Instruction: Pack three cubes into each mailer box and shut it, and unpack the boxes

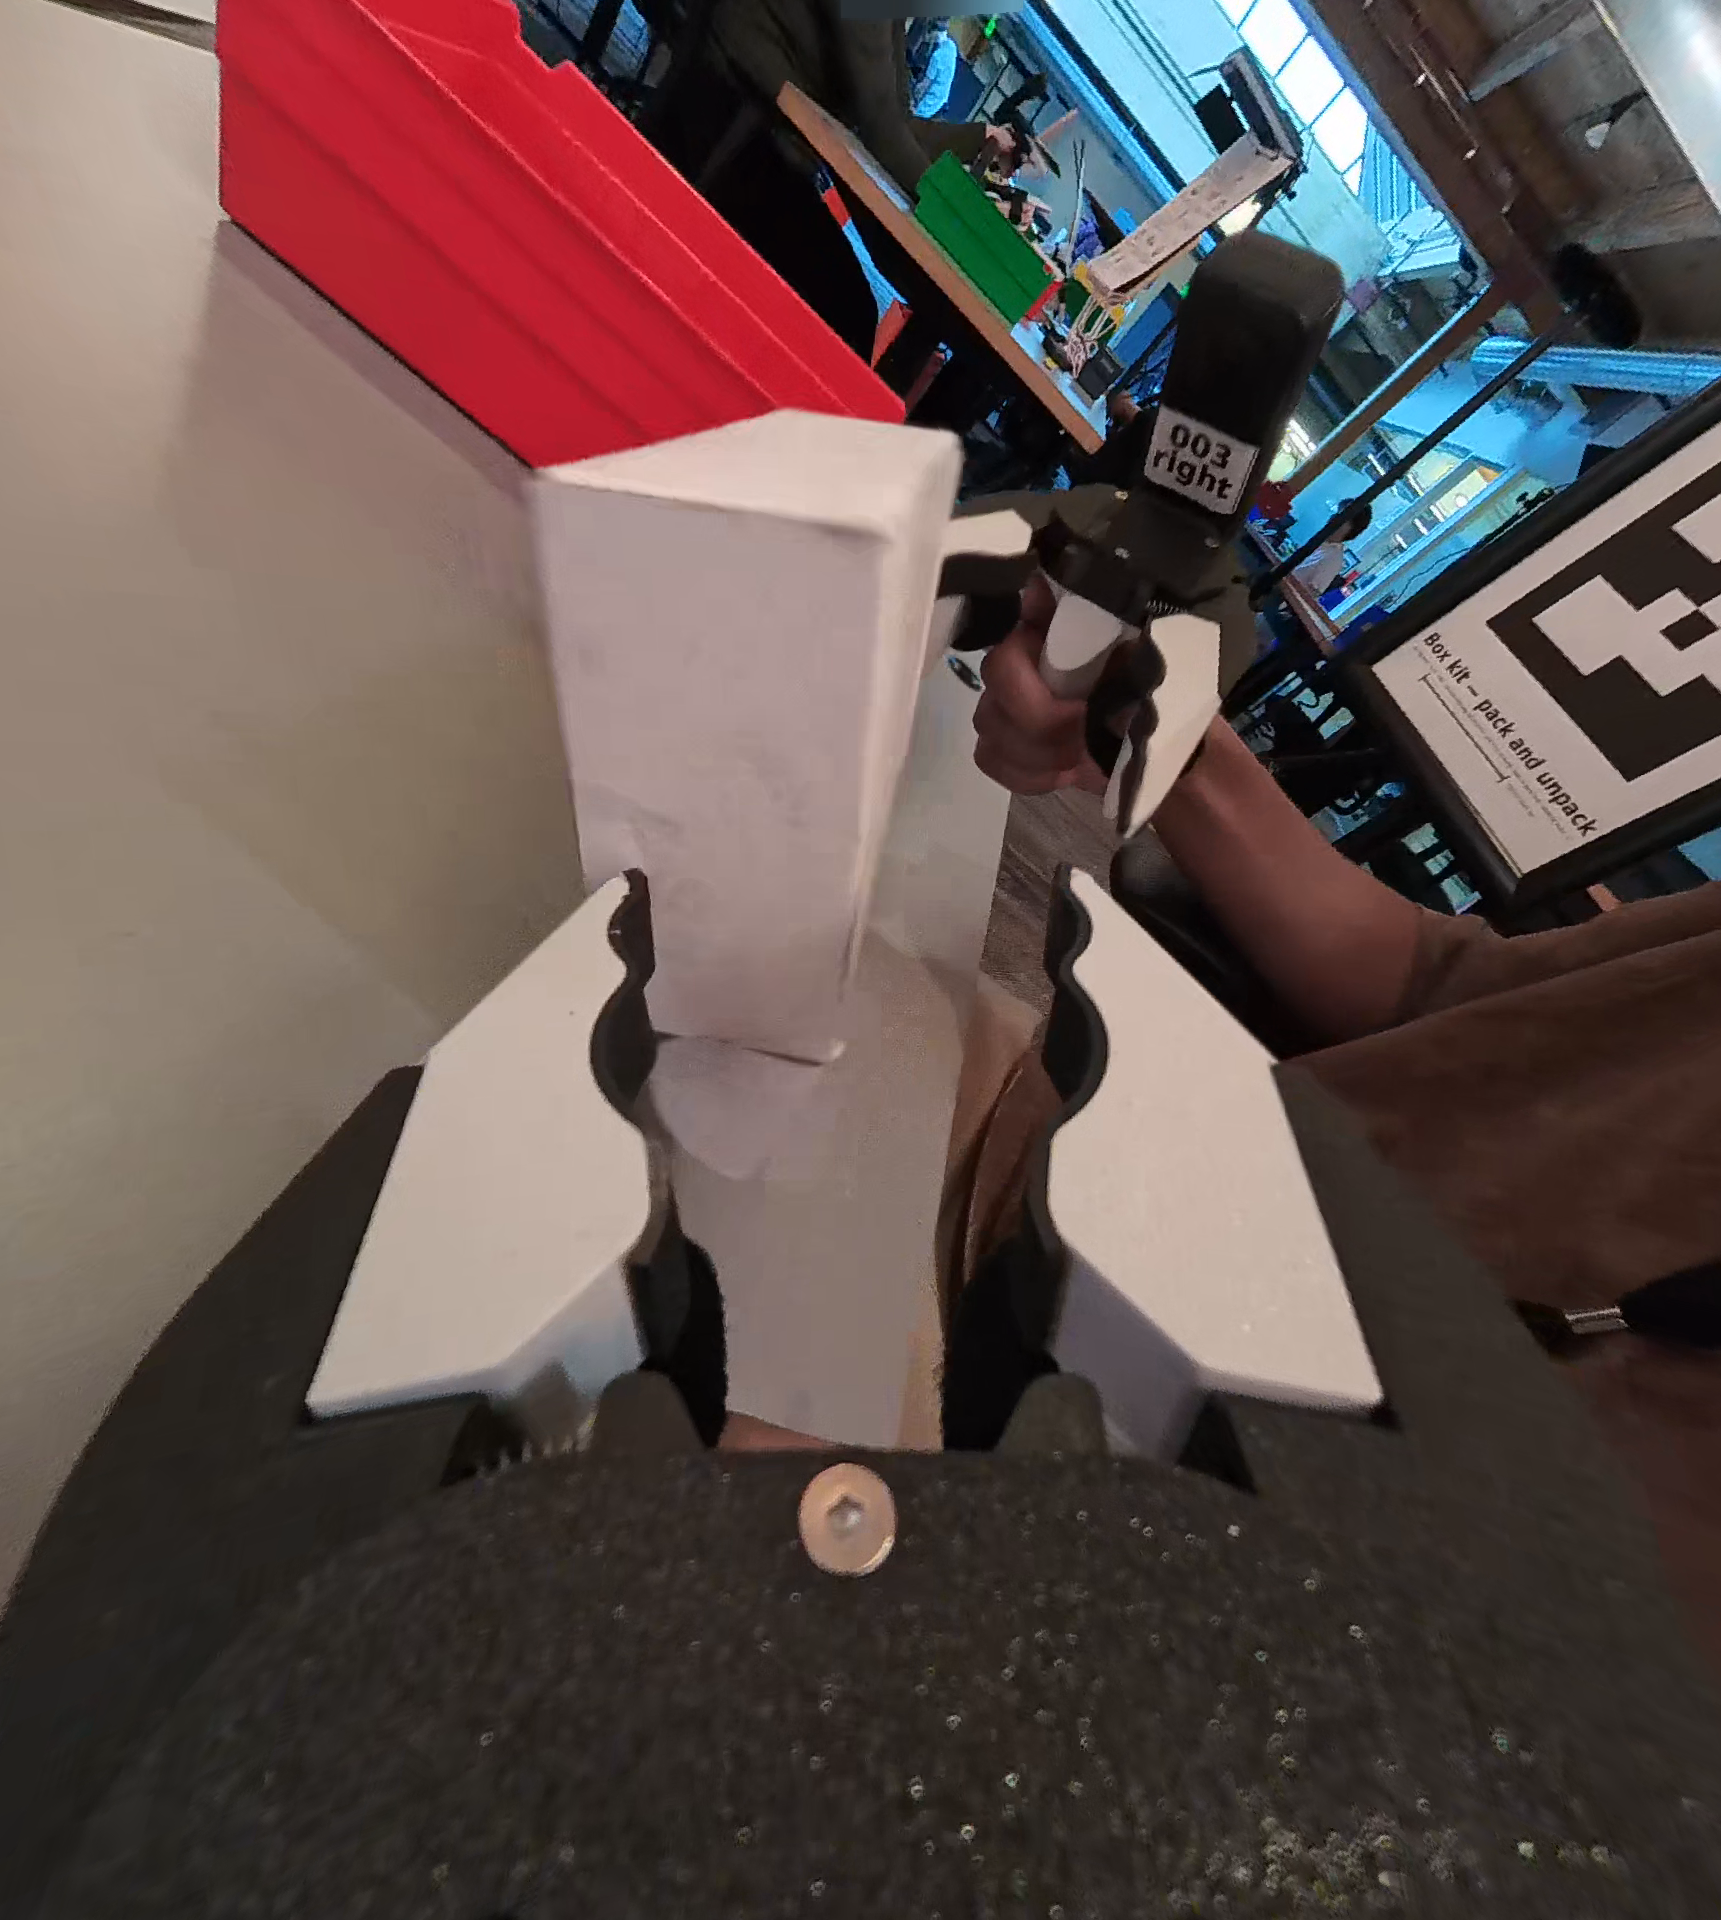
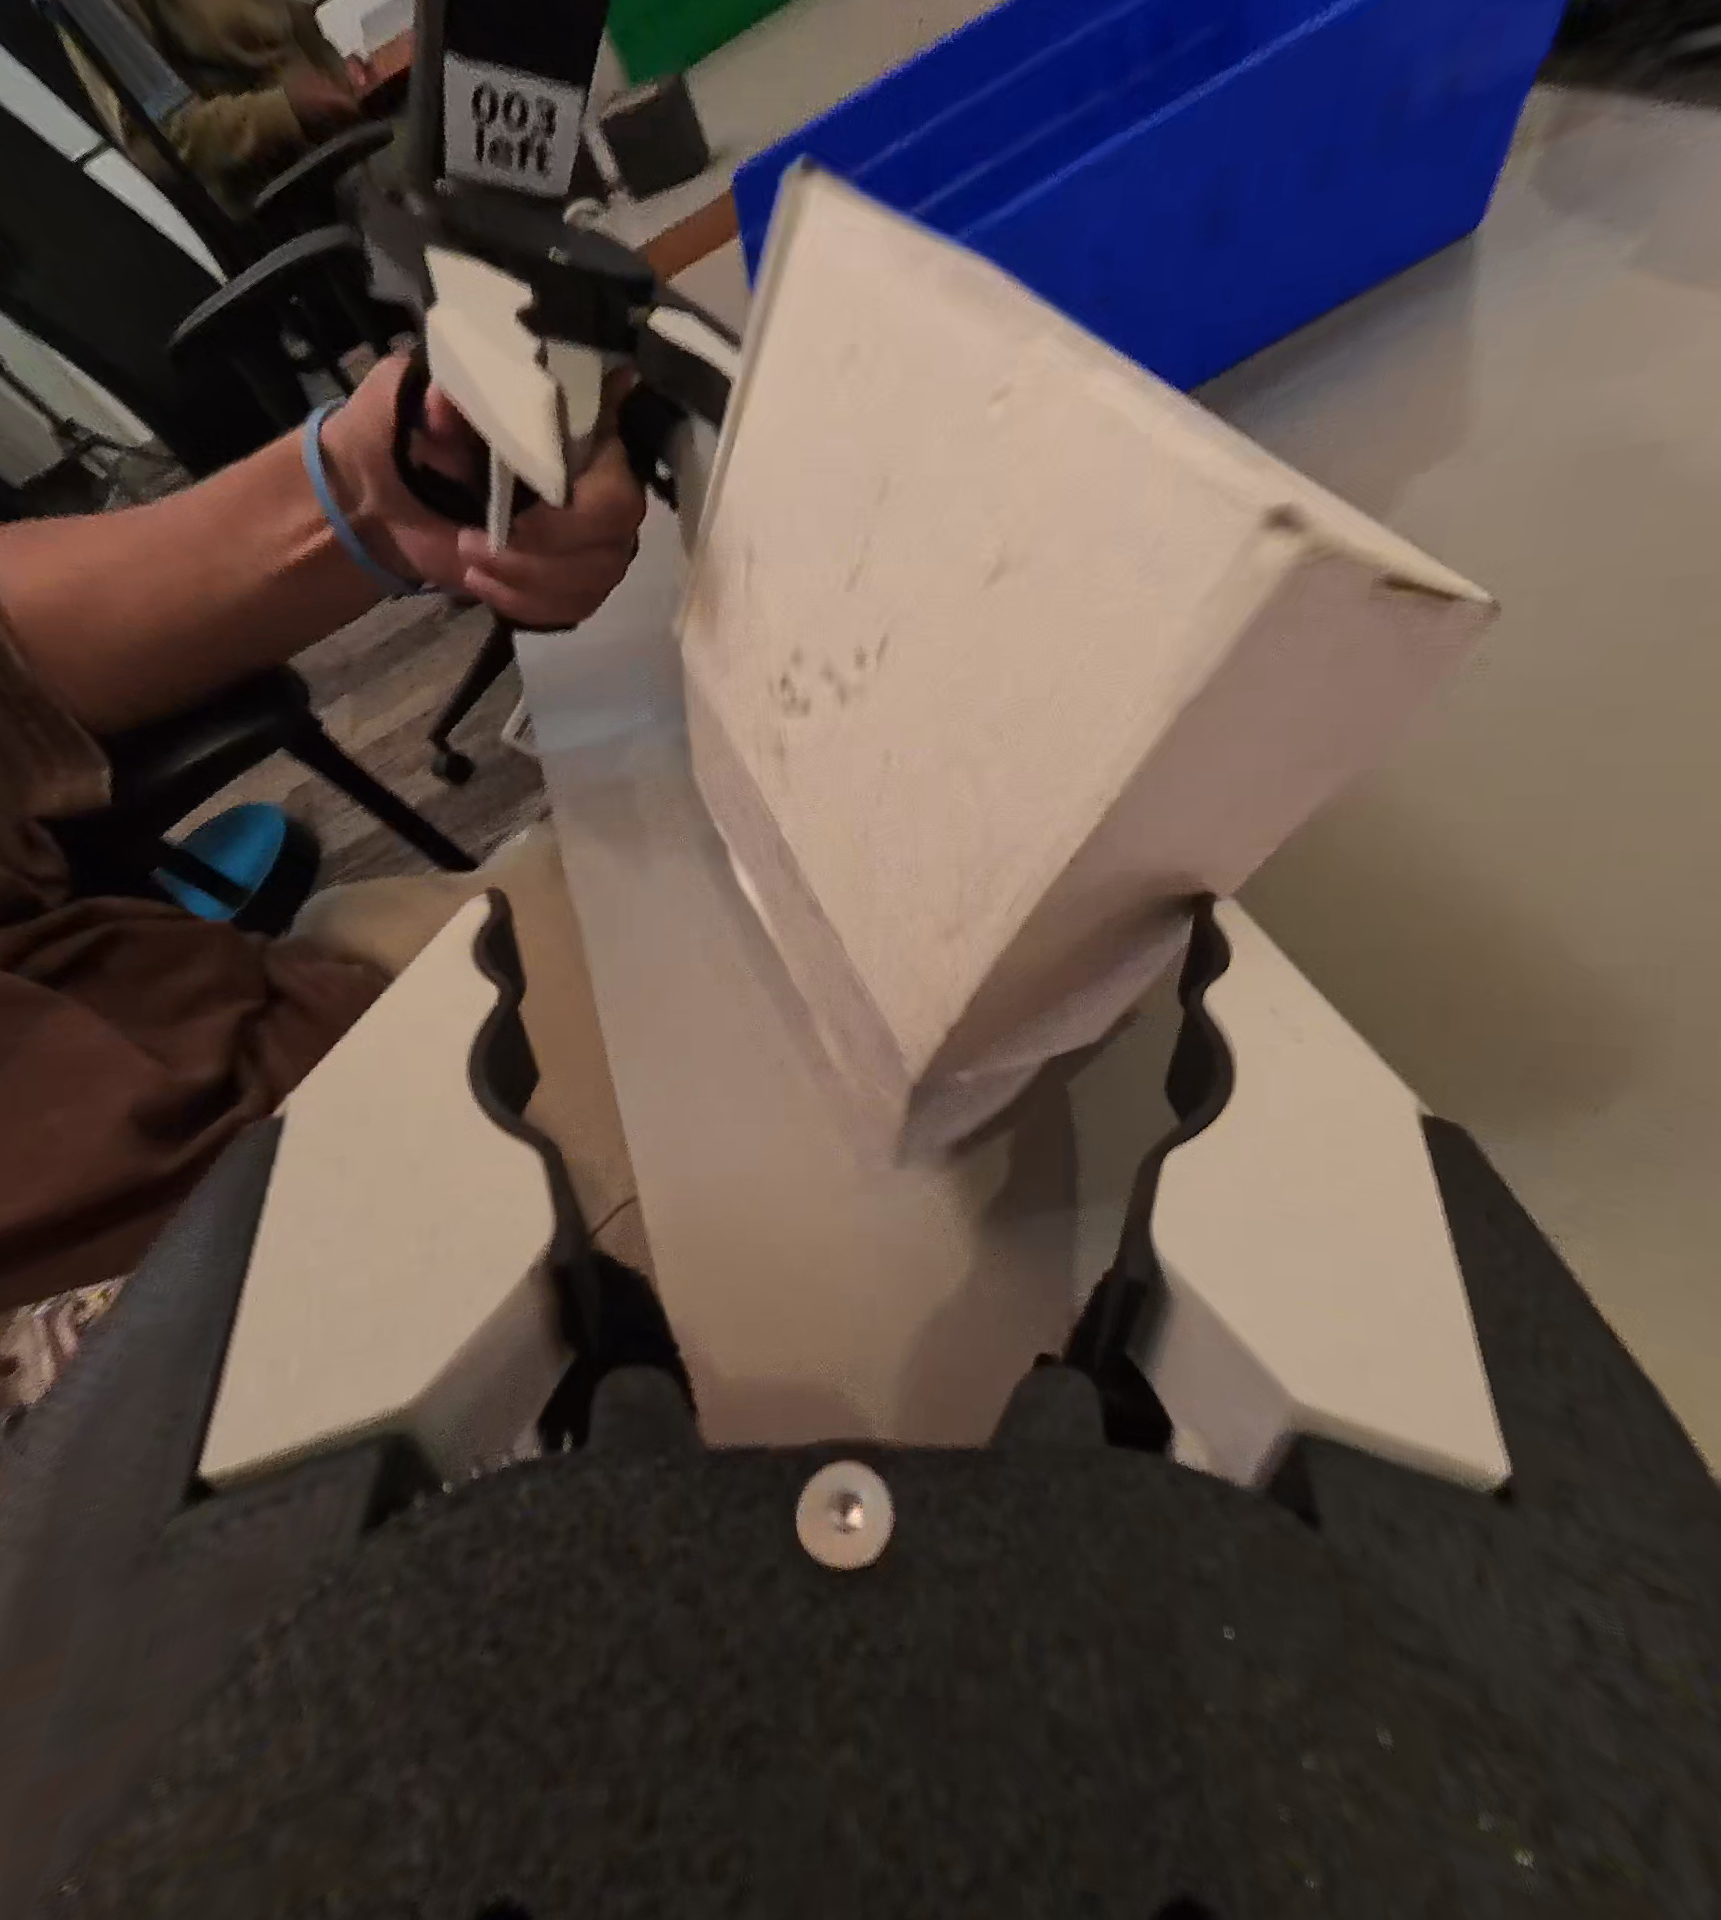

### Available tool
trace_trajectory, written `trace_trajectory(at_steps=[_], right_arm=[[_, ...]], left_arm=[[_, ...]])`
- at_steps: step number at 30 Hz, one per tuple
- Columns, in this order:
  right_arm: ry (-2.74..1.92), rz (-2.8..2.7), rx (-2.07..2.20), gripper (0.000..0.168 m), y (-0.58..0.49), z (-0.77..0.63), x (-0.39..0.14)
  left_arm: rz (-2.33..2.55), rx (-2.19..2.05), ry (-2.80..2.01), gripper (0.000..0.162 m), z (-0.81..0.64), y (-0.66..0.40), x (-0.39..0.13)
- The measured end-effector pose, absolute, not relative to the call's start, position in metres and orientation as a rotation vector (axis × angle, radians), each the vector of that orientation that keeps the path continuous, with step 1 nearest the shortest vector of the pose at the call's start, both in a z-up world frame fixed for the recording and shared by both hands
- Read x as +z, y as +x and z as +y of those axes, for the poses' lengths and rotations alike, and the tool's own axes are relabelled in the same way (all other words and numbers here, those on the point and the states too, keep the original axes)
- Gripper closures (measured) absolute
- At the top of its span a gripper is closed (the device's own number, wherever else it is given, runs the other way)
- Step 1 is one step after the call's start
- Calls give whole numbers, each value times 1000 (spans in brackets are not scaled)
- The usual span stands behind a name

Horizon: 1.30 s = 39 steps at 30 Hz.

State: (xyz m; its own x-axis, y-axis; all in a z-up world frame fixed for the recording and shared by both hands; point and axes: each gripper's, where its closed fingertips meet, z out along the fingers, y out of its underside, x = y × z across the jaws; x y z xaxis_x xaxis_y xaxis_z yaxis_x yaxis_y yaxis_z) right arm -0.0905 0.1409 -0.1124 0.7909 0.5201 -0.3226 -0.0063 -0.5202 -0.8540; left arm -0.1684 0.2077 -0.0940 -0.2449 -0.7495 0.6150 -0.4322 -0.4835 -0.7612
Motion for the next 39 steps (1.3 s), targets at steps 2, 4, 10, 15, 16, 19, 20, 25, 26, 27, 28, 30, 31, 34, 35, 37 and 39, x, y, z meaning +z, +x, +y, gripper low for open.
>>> trace_trajectory(at_steps=[2, 4, 10, 15, 16, 19, 20, 25, 26, 27, 28, 30, 31, 34, 35, 37, 39], right_arm=[[-1982, -358, 667, 43, -87, 147, -103], [-1925, -342, 666, 44, -84, 149, -92], [-1889, -242, 777, 72, -74, 142, -92], [-2016, -144, 851, 81, -68, 137, -124], [-2045, -143, 824, 81, -66, 138, -130], [-2075, -139, 768, 81, -62, 140, -138], [-2072, -134, 771, 81, -62, 141, -138], [-2075, -115, 797, 85, -61, 141, -138], [-2077, -120, 791, 85, -62, 141, -138], [-2083, -129, 781, 88, -61, 140, -138], [-2087, -137, 771, 92, -60, 140, -136], [-2068, -125, 734, 99, -55, 141, -126], [-2044, -104, 684, 104, -49, 144, -118], [-1968, -57, 473, 113, -31, 155, -97], [-1954, -62, 423, 118, -30, 158, -92], [-1946, -69, 340, 128, -29, 161, -89], [-1941, -68, 307, 138, -31, 163, -89]], left_arm=[[1429, -1775, -1724, 88, 207, -167, -92], [1431, -1755, -1691, 88, 207, -166, -88], [1462, -1734, -1722, 87, 202, -166, -102], [1526, -1681, -1790, 90, 194, -162, -130], [1532, -1676, -1788, 92, 193, -161, -132], [1530, -1649, -1780, 93, 194, -158, -133], [1528, -1639, -1780, 94, 195, -157, -133], [1518, -1585, -1773, 94, 201, -154, -134], [1523, -1568, -1770, 94, 201, -154, -135], [1521, -1541, -1770, 95, 203, -154, -134], [1499, -1498, -1772, 95, 209, -155, -132], [1430, -1376, -1747, 98, 223, -155, -120], [1399, -1307, -1720, 101, 229, -155, -112], [1305, -1089, -1688, 110, 239, -152, -95], [1290, -1069, -1677, 121, 236, -149, -90], [1265, -1035, -1683, 129, 232, -144, -86], [1256, -1069, -1694, 132, 225, -140, -85]])
